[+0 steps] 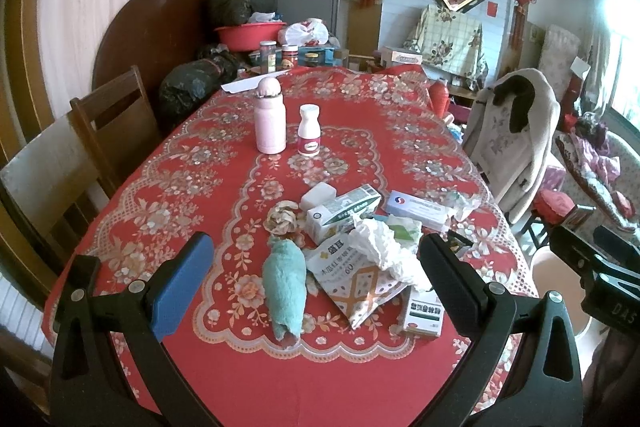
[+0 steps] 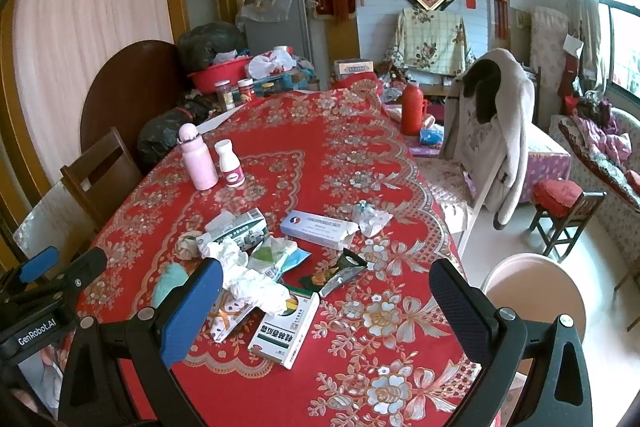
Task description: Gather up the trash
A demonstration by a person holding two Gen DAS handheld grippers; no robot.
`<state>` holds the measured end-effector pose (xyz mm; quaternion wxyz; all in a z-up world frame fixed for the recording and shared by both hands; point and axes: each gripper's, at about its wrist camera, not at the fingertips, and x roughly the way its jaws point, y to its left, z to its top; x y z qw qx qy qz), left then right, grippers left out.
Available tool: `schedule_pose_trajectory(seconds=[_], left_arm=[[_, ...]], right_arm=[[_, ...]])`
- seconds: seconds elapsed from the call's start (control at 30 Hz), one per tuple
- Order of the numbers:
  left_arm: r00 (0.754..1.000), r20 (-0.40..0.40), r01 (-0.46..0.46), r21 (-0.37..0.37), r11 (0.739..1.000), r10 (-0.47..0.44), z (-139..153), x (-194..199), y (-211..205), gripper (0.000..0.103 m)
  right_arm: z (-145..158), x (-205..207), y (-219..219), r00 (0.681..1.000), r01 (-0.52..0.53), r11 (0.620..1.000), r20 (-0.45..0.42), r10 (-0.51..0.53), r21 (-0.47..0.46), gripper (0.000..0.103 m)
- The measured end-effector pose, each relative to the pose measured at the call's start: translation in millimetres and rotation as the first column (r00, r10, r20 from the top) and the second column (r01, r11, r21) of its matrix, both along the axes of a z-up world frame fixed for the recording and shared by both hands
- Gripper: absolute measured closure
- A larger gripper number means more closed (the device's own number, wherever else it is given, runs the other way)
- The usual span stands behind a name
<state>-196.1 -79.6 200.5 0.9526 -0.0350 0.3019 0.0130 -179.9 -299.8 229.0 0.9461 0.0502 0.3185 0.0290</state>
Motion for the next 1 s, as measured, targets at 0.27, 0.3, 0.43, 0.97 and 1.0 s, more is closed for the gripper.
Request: schedule_pose_trajectory(seconds=[0.27, 0.3, 0.43, 0.97, 1.0], left_arm=[[1.0, -0.012, 0.0, -0.001, 1.0, 0.0, -4.2, 3.5, 4.6, 0.001], [1.0, -0.014, 0.0, 0.0, 1.0, 0.0, -4.7, 3.3, 5.3, 0.001], [1.0, -0.014, 0.001, -0.001, 1.0, -0.001, -4.3, 3.5, 5.0, 0.001], [0.999, -0.041, -0.007, -0.005, 1.0, 0.007, -18.5, 8.5, 12.7, 0.001], [0.999, -0.044, -0.008, -0.005, 1.0, 0.008, -18.5, 9.5, 13.3, 0.001]], right_arm=[[-2.4, 3.9, 1.4, 1.0, 0.002, 1.0, -0.008, -0.002, 0.006, 0.001], [-2.5, 4.0, 1.6, 1.0, 0.001, 1.0, -0.009, -0.001, 0.006, 0.001], [-2.4, 3.5, 1.3, 1.0, 0.0, 1.0, -0.008, 0.0, 0.004, 0.001], [-17.8, 11.8, 11.9, 0.998, -0.014, 1.0, -0.056, 0.015, 0.02, 0.001], [-18.1, 12.7, 12.2, 0.998, -0.015, 1.0, -0.059, 0.016, 0.021, 0.001]])
